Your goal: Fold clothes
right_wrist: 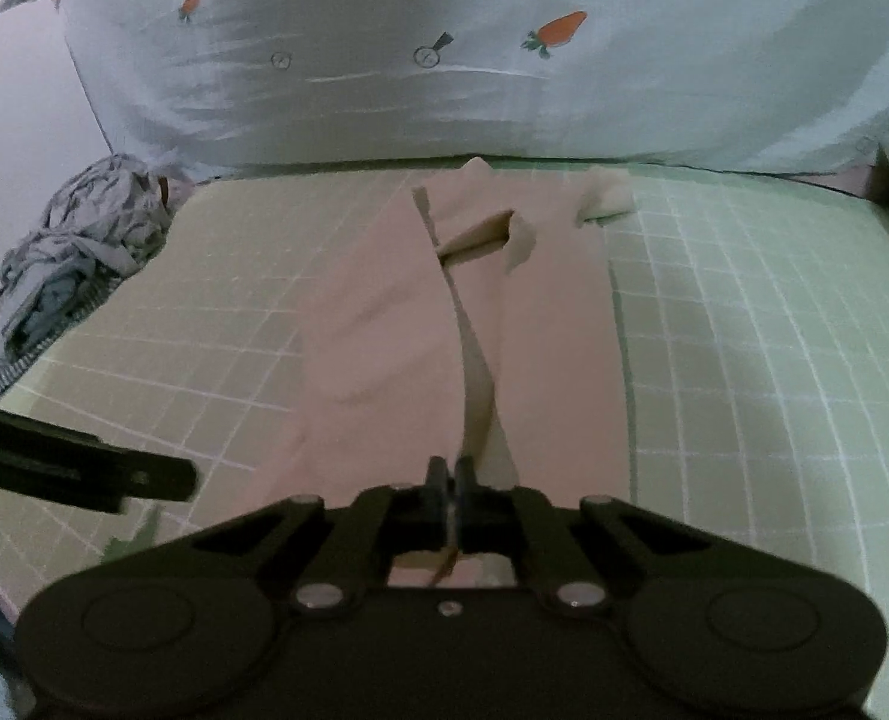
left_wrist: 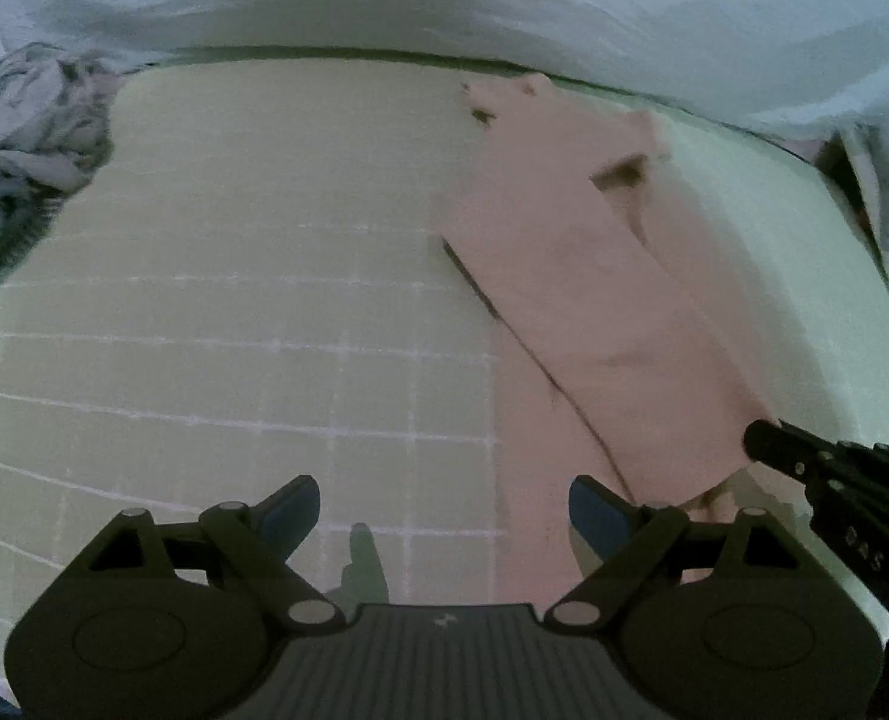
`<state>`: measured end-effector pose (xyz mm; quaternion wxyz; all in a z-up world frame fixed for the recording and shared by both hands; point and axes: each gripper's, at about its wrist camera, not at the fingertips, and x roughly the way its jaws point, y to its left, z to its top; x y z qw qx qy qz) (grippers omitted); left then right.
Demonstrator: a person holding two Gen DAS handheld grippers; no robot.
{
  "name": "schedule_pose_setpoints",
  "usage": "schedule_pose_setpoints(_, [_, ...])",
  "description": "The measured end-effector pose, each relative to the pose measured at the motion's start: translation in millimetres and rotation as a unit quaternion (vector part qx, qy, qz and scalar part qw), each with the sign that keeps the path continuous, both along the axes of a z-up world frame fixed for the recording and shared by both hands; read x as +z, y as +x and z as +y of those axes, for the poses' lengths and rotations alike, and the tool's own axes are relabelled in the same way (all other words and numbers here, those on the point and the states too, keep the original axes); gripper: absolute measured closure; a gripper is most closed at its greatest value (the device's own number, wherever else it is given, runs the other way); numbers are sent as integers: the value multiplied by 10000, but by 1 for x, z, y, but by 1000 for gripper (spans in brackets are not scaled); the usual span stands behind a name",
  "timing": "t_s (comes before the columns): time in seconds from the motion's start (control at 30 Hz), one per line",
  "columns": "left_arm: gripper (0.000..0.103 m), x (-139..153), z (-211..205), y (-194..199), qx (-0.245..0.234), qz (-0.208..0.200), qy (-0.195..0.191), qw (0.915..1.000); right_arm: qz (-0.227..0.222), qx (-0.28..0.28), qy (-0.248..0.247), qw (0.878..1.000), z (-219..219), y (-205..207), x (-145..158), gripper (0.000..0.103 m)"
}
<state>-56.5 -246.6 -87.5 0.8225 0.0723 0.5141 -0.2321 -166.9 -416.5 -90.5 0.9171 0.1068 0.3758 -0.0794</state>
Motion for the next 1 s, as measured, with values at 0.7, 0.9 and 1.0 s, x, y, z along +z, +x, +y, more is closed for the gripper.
schedule_pose_setpoints(0.7, [13,-27,-23,-47,-450,337,210,9982,904,-625,562,9923,-20,-78,-34,101])
schedule_pose_setpoints(0.9, [13,-25,-18,-53,-471,313,133,9983,692,-807,348,9937,-21,-77,-26,60])
schedule_pose_setpoints(1.0, [13,-24,-15,-57,-517,351,64,9980,499,-913,121,9945,-20,-77,-18,41])
